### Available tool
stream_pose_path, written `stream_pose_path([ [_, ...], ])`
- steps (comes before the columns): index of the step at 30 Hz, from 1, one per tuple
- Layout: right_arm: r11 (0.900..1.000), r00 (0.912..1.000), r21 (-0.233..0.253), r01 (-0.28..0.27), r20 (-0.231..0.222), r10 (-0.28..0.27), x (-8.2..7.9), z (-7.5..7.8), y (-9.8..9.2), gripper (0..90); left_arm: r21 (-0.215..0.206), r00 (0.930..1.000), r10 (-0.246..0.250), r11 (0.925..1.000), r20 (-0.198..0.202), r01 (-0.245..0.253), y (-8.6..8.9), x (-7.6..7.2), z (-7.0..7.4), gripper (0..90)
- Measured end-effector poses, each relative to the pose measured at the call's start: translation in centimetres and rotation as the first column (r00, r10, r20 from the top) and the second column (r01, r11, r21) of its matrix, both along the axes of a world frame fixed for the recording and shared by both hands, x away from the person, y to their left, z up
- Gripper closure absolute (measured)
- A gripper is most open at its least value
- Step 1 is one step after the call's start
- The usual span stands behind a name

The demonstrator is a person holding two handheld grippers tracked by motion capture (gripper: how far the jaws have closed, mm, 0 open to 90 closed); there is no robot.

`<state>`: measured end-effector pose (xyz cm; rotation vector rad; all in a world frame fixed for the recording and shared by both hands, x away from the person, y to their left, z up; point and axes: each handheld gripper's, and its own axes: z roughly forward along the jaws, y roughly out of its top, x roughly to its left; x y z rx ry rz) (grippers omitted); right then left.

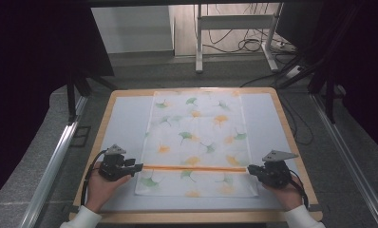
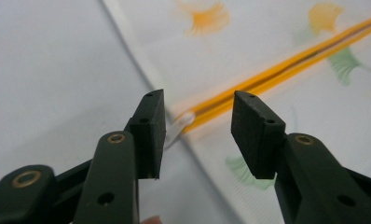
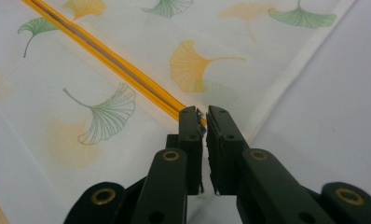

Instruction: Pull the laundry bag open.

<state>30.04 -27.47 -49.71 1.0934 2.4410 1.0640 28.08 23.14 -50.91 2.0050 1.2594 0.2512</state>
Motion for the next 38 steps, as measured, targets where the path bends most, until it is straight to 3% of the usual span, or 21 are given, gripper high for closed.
stream_pose_path([
  [3, 1.0, 0.9997, 0.017, -0.024, 0.011, 0.024, 0.4, 0.0, 0.6, 82.3, -0.011, 0.9981, -0.018, 0.9998, 0.059, 0.019, -1.3, 0.3, 0.9, 52.0],
  [4, 1.0, 0.9997, 0.017, -0.024, 0.011, 0.024, 0.4, 0.0, 0.6, 82.3, -0.011, 0.9981, -0.018, 0.9998, 0.059, 0.019, -1.3, 0.3, 0.9, 52.0],
  [6, 0.999, 0.9986, 0.031, -0.045, 0.029, 0.044, 1.0, 0.1, 1.2, 74.7, -0.016, 0.9933, -0.034, 0.9992, 0.111, 0.036, -2.5, 0.8, 1.3, 51.8],
  [7, 0.999, 0.9986, 0.031, -0.045, 0.029, 0.044, 1.0, 0.1, 1.2, 74.7, -0.016, 0.9933, -0.034, 0.9992, 0.111, 0.036, -2.5, 0.8, 1.3, 51.9],
  [8, 0.998, 0.998, 0.039, -0.049, 0.043, 0.047, 1.6, 0.1, 1.6, 66.3, -0.017, 0.9907, -0.04, 0.999, 0.13, 0.042, -2.8, 0.9, 1.3, 52.8],
  [9, 0.998, 0.998, 0.039, -0.049, 0.043, 0.047, 1.6, 0.1, 1.6, 66.3, -0.016, 0.9887, -0.048, 0.9986, 0.142, 0.051, -3.2, 1.1, 1.2, 52.8],
  [10, 0.998, 0.998, 0.039, -0.044, 0.048, 0.042, 2.1, 0.0, 1.8, 57.8, -0.006, 0.9863, -0.067, 0.9976, 0.151, 0.069, -3.8, 1.5, 1.0, 54.0],
  [13, 0.998, 0.9985, 0.042, -0.037, 0.043, 0.036, 2.7, -0.1, 2.2, 48.5, 0.011, 0.9835, -0.08, 0.9968, 0.162, 0.079, -4.6, 2.0, 0.7, 53.3],
  [20, 0.999, 0.9982, 0.034, -0.034, 0.05, 0.032, 3.4, -0.4, 2.6, 43.5, 0.025, 0.9819, -0.093, 0.9956, 0.165, 0.09, -5.1, 2.4, 0.2, 51.9],
  [24, 0.998, 0.9972, 0.048, -0.027, 0.07, 0.024, 3.2, -0.5, 2.1, 43.0, 0.024, 0.9836, -0.099, 0.9951, 0.151, 0.096, -5.0, 1.9, -0.3, 51.7],
  [32, 0.998, 0.9981, 0.063, -0.021, 0.059, 0.017, 3.0, -0.7, 1.6, 42.6, 0.008, 0.9855, -0.089, 0.996, 0.144, 0.089, -4.7, 1.7, -0.4, 50.3],
  [38, 0.998, 0.9969, 0.066, -0.026, 0.075, 0.021, 2.6, -0.7, 1.4, 41.5, 0.007, 0.9863, -0.09, 0.9959, 0.138, 0.09, -4.5, 1.6, -0.4, 48.1],
])
